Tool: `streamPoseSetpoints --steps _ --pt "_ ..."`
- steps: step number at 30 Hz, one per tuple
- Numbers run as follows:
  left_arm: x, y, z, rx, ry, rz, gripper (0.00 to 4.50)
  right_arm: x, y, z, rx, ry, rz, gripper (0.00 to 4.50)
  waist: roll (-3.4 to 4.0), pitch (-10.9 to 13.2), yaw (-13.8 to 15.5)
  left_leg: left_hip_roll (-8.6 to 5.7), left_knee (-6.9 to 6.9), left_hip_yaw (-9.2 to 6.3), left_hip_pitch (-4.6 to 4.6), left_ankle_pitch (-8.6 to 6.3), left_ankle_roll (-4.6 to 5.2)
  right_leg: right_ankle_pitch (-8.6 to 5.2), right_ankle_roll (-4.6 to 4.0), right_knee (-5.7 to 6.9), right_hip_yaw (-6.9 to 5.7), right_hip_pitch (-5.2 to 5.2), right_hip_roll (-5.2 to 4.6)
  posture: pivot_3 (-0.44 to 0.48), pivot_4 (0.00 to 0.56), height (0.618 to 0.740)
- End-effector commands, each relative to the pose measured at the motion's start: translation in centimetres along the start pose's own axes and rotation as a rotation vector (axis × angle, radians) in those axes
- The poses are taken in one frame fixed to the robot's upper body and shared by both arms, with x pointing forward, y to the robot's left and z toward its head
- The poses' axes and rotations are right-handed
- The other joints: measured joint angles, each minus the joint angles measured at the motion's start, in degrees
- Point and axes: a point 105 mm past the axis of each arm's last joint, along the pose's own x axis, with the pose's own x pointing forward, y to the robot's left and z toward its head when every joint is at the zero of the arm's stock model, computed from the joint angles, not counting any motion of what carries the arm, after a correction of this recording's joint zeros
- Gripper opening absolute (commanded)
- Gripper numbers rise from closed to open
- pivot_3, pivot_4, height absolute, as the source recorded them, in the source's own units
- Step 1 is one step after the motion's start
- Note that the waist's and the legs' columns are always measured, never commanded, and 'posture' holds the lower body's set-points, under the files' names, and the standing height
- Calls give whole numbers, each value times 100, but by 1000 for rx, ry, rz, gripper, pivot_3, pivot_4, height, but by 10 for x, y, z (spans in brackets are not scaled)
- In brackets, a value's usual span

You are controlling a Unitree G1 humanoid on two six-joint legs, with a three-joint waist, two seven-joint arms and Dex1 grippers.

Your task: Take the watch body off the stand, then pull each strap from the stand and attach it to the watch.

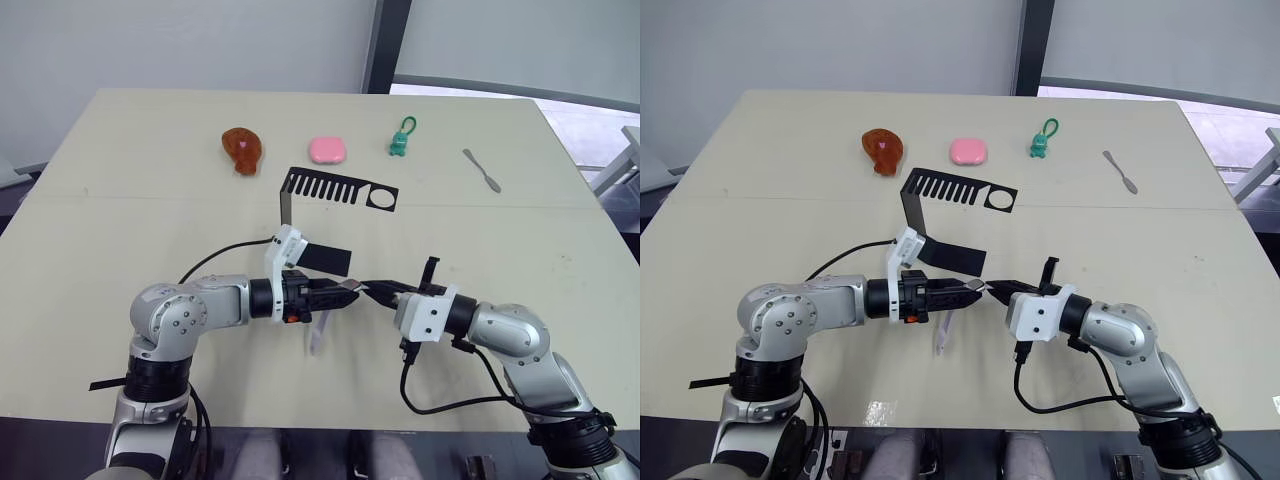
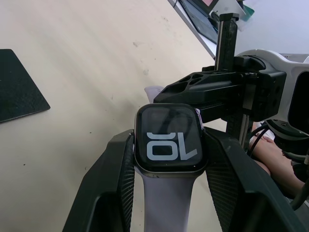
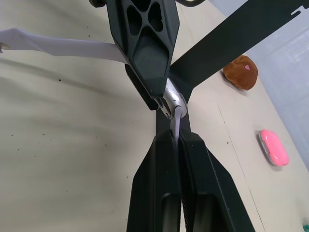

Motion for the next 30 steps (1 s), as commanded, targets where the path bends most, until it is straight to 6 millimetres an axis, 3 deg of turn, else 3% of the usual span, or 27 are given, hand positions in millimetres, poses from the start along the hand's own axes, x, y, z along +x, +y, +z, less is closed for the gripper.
streamPoseSetpoints --steps 1,30 --pt "14 -24 -2 44 19 -111 1590 11 1 30 -40 -132 10 0 0 0 0 0 0 0 0 0 0 0 0 0 0 0 0 0 150 740" --pt "15 -24 -4 43 19 -110 1590 15 3 30 -33 -129 28 0 0 0 0 0 0 0 0 0 0 0 0 0 0 0 -1 0 150 740"
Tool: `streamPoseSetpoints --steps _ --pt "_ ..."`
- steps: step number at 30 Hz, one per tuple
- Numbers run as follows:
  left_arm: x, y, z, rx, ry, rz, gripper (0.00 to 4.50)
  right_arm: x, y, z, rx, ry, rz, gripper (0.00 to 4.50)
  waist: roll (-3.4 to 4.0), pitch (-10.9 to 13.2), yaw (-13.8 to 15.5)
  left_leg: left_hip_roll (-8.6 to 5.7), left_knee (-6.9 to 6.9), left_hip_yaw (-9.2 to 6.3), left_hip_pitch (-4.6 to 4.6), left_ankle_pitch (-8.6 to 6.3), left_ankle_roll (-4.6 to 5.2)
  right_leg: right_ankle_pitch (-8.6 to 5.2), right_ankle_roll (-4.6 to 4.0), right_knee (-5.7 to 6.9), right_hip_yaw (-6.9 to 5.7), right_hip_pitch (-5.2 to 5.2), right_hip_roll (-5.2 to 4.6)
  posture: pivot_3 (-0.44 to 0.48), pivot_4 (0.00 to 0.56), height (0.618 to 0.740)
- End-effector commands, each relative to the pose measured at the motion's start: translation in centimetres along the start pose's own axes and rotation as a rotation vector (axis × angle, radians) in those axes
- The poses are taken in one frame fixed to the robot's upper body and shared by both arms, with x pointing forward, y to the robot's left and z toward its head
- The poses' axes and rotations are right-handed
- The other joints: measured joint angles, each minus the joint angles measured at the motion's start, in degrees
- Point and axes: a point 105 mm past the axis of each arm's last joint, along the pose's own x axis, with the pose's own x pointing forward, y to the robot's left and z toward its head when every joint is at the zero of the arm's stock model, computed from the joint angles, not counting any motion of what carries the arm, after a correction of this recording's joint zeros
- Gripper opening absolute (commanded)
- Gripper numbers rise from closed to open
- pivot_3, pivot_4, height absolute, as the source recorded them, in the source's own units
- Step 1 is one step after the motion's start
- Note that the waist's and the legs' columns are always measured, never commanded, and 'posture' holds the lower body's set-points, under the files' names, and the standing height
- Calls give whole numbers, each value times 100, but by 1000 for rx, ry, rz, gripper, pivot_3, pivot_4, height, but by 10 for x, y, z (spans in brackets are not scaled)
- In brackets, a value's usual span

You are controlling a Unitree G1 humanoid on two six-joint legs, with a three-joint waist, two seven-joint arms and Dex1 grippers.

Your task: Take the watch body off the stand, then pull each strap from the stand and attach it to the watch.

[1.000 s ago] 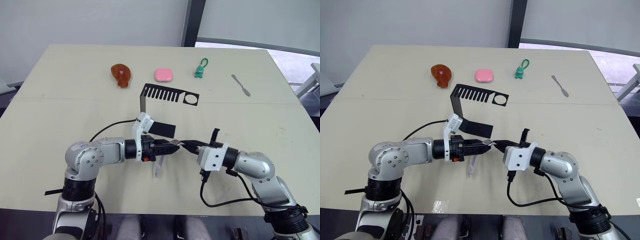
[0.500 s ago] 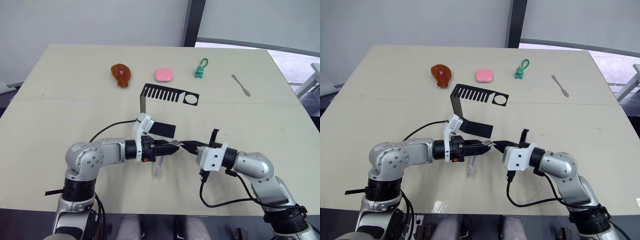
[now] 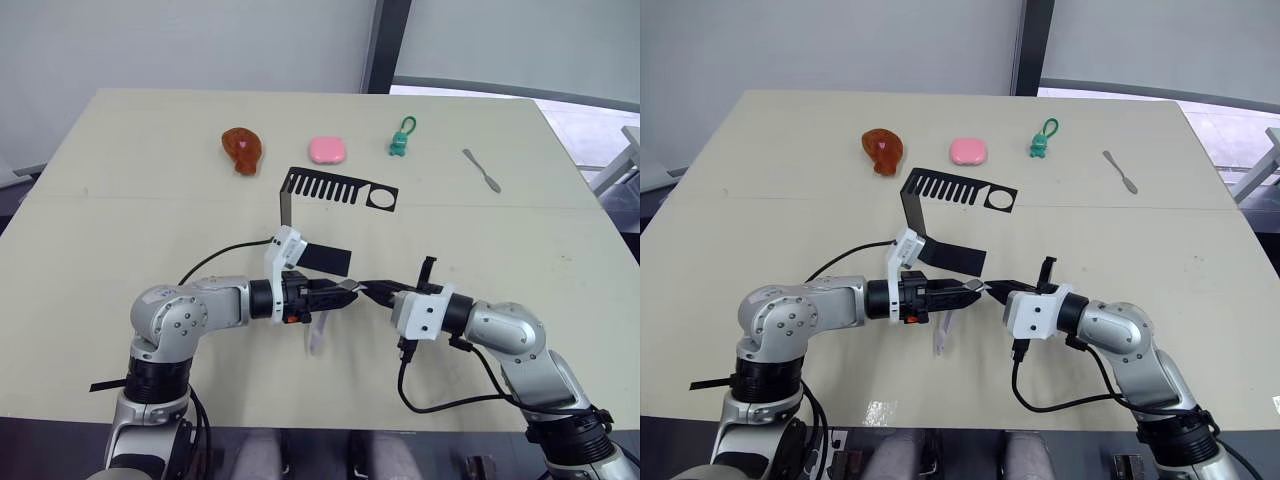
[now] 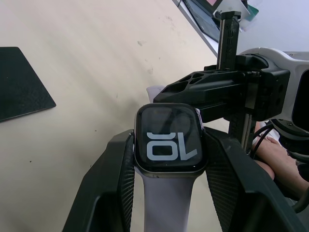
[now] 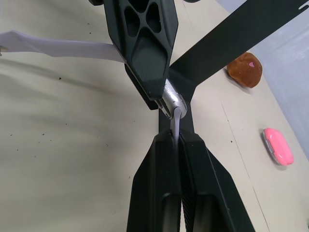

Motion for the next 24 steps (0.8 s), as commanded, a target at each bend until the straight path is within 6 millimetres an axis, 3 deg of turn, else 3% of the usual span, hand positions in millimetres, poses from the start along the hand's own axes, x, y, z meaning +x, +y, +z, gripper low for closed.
streamPoseSetpoints --steps 1,24 --pt "15 -26 -3 42 20 -124 1590 11 3 31 -41 -137 18 0 0 0 0 0 0 0 0 0 0 0 0 0 0 0 0 0 150 740" --pt "15 -26 -1 46 21 -122 1590 15 5 31 -32 -137 39 0 0 0 0 0 0 0 0 0 0 0 0 -1 0 0 0 0 150 740"
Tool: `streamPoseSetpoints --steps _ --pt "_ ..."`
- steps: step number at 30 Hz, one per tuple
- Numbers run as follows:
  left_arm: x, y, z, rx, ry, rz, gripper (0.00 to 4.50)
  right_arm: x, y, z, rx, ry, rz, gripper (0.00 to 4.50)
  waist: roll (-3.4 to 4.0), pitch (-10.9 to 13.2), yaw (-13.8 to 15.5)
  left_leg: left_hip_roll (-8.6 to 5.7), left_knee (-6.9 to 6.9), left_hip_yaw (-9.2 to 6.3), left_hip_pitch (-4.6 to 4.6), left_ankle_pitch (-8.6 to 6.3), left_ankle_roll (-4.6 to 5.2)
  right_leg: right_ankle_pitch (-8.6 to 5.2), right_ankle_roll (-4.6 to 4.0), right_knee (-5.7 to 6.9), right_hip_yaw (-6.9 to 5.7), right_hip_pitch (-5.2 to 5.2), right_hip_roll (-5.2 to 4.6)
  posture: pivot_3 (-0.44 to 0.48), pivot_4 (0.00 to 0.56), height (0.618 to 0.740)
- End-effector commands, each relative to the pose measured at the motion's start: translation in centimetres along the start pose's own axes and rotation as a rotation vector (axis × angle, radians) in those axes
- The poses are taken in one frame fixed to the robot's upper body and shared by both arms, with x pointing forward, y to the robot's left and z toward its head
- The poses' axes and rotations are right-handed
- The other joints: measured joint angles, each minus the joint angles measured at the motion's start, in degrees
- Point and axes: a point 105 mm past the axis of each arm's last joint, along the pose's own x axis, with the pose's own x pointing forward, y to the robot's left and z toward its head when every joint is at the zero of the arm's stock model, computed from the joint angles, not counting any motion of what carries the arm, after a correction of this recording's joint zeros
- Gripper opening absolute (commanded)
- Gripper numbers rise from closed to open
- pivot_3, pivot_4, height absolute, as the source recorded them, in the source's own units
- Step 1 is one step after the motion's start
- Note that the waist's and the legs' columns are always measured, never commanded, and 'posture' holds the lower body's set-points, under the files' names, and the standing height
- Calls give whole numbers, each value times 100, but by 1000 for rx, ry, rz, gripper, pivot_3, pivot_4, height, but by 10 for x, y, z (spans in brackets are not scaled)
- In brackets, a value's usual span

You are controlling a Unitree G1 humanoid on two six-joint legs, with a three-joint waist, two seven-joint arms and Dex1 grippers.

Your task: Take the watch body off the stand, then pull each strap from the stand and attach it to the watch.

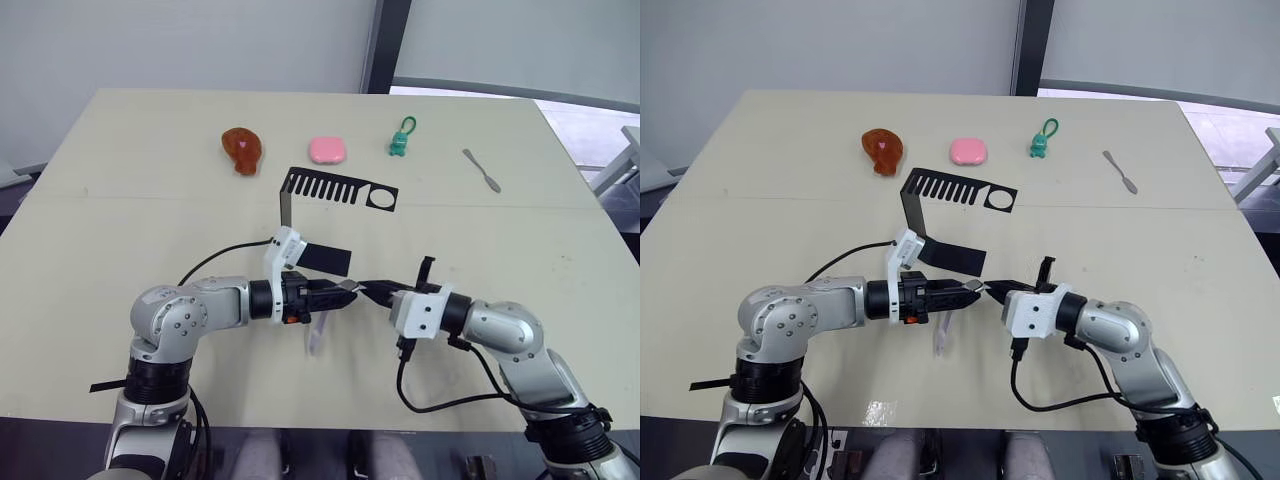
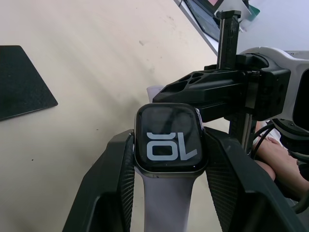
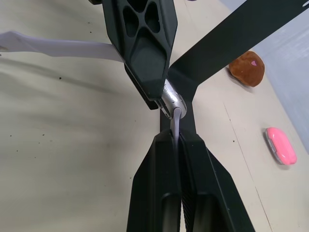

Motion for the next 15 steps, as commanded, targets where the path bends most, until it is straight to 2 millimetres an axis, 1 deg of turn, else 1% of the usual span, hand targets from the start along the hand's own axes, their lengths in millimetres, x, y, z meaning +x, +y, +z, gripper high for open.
streamPoseSetpoints --steps 1,15 --pt "15 -27 -1 46 20 -131 1590 13 5 32 -42 -142 32 0 0 0 0 0 0 0 0 0 0 0 0 0 0 0 0 0 150 740" --pt "16 -27 -1 47 24 -130 1590 13 6 31 -43 -140 37 0 0 0 -2 0 0 0 0 0 0 0 0 0 0 0 0 0 150 740"
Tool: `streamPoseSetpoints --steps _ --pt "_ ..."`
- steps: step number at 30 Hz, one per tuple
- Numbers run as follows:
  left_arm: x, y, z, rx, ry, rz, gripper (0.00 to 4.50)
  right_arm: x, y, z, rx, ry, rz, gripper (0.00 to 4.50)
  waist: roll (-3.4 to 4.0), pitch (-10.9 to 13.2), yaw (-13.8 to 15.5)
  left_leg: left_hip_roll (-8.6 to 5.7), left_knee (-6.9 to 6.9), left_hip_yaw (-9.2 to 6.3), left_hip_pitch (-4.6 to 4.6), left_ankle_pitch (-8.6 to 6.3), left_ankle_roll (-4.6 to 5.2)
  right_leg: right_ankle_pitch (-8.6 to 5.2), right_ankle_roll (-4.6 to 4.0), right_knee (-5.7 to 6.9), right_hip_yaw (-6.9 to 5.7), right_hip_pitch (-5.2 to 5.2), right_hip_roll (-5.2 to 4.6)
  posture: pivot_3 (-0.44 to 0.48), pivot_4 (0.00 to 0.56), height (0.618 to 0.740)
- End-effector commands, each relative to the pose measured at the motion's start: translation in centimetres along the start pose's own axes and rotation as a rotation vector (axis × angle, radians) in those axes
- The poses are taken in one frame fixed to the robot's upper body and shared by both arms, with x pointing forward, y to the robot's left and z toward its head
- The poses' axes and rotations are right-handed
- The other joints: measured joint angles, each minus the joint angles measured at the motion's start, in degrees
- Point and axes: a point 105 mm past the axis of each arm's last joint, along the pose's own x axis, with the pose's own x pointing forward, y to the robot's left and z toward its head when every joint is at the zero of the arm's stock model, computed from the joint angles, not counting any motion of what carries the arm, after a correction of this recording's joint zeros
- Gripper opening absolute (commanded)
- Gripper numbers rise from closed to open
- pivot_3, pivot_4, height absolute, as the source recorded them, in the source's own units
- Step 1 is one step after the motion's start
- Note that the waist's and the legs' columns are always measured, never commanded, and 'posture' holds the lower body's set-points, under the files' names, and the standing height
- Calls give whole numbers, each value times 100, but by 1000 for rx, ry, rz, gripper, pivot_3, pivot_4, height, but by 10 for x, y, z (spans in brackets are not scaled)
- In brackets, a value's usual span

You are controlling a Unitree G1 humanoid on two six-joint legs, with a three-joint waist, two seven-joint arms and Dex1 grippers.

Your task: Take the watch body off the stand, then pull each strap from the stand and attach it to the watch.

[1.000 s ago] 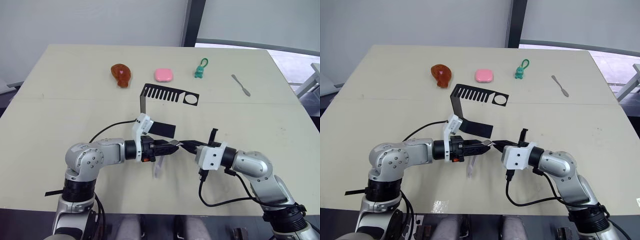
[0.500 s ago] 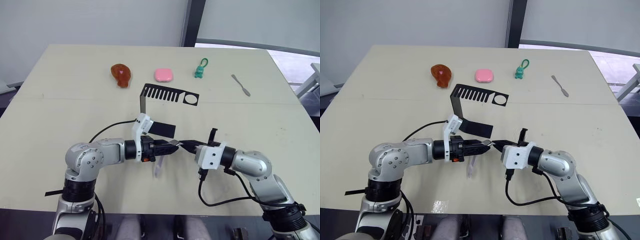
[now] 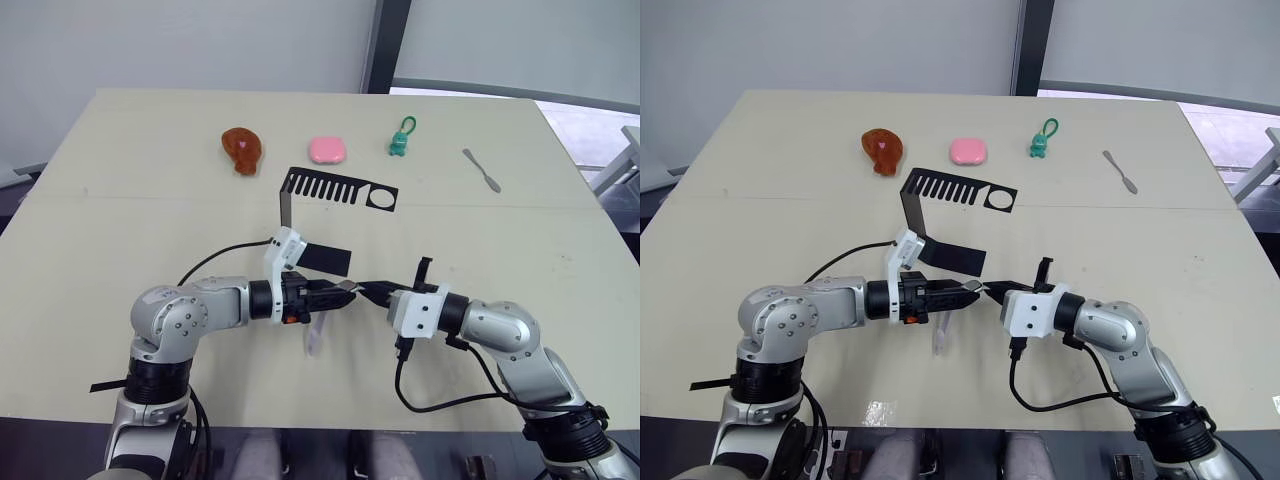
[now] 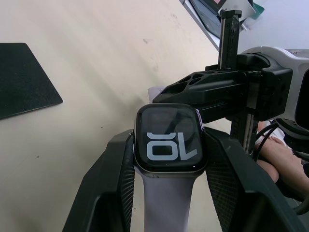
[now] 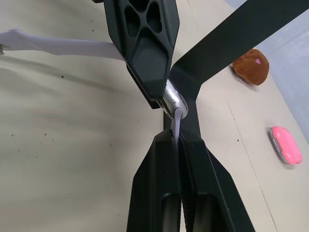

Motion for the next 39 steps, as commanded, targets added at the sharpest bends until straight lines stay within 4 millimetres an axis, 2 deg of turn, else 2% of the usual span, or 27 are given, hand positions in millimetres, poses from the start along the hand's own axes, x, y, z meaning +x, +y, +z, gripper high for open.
streamPoseSetpoints --steps 1,39 --pt "15 -29 0 46 20 -140 1590 12 5 32 -48 -141 29 0 0 0 1 0 0 0 0 0 0 0 0 0 0 0 0 0 150 740" --pt "16 -31 -3 54 36 -148 1590 15 7 32 -38 -140 34 0 0 0 1 0 0 0 0 0 0 0 0 -1 0 0 -1 0 150 740"
